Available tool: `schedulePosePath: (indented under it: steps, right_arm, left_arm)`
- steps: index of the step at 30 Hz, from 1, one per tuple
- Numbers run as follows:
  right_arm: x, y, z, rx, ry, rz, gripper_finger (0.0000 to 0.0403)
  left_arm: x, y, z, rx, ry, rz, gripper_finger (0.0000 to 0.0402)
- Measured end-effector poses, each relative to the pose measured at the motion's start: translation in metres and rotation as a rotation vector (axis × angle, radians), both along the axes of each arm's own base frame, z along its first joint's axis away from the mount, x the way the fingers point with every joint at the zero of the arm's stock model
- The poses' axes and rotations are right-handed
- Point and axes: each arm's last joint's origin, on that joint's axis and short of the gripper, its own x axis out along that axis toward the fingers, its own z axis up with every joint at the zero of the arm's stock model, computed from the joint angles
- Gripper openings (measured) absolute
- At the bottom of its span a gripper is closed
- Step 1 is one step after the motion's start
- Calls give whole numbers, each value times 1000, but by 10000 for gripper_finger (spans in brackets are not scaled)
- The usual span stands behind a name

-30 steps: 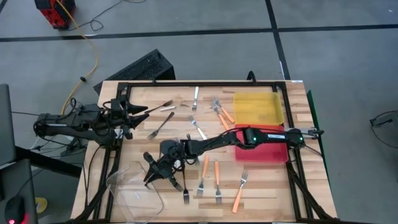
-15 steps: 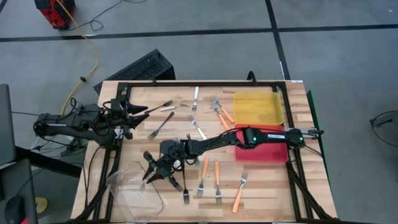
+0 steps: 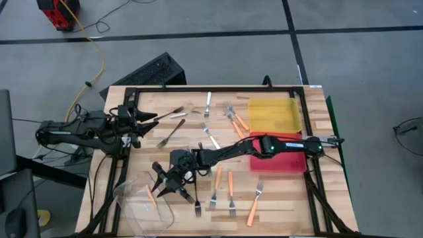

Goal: Sort silverware by color (type)
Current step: Put the black fork into the red bin

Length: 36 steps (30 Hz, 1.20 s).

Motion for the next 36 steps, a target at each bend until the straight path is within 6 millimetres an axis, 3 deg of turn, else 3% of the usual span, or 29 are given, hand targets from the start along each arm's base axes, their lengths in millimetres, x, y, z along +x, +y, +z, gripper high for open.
schedulePosePath:
  steps: [3,7,16,19,24,31,36]
  right_arm:
    - [-9,-2,39,59,89,-56,167]
    - [-30,-21,93,60,233,-180,167]
    - [-101,-49,148,-84,692,-491,151]
    - [-126,-54,148,-102,924,-557,142]
    - [-149,-56,133,-96,1264,-667,128]
    - [-154,-49,104,-212,1368,-616,123]
    - [-165,-72,102,-291,1474,-627,123]
  left_arm:
    - [0,-1,0,-1,0,-28,151]
    - [0,-1,0,-2,-1,-44,151]
    - [0,-1,0,-3,3,-45,151]
    - [0,-1,-3,-2,28,-46,151]
    - [0,-1,-5,-1,56,-44,151]
    - [0,-1,-6,0,68,-49,151]
    - [0,0,-6,4,62,-14,151]
